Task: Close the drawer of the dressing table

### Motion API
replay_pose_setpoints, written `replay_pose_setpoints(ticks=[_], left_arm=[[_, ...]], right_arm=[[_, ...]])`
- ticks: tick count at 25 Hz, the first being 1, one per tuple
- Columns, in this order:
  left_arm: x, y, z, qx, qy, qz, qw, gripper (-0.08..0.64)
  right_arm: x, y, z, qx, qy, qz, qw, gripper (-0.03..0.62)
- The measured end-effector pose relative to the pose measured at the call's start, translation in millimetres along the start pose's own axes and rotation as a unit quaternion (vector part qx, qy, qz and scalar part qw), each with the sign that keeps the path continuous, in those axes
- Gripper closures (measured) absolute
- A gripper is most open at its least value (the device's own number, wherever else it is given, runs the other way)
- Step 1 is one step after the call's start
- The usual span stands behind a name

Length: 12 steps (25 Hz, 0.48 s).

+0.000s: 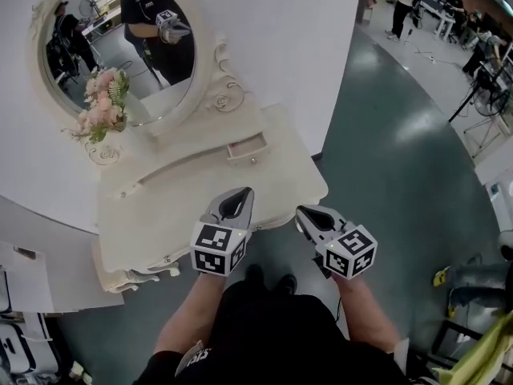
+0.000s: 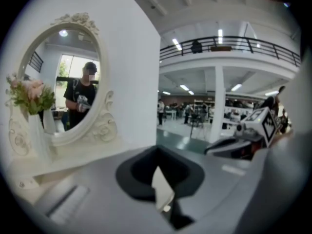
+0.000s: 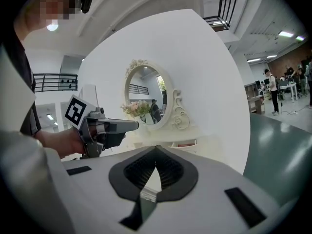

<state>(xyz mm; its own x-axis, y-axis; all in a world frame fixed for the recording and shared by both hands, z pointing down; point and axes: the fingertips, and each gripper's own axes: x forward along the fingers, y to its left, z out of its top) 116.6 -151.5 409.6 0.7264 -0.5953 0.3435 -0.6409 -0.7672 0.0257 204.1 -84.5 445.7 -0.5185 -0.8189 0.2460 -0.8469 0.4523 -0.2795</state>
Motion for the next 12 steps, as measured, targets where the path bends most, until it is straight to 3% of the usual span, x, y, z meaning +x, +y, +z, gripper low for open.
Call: replay_pose_setpoints(ticks=[12], left_arm=[[29,100,8,-0.031,-0.012,0.015,0.9993,0.551]], right_arm=[[95,-16,23,-0.013,0.035,0.009,0.999,0.597]])
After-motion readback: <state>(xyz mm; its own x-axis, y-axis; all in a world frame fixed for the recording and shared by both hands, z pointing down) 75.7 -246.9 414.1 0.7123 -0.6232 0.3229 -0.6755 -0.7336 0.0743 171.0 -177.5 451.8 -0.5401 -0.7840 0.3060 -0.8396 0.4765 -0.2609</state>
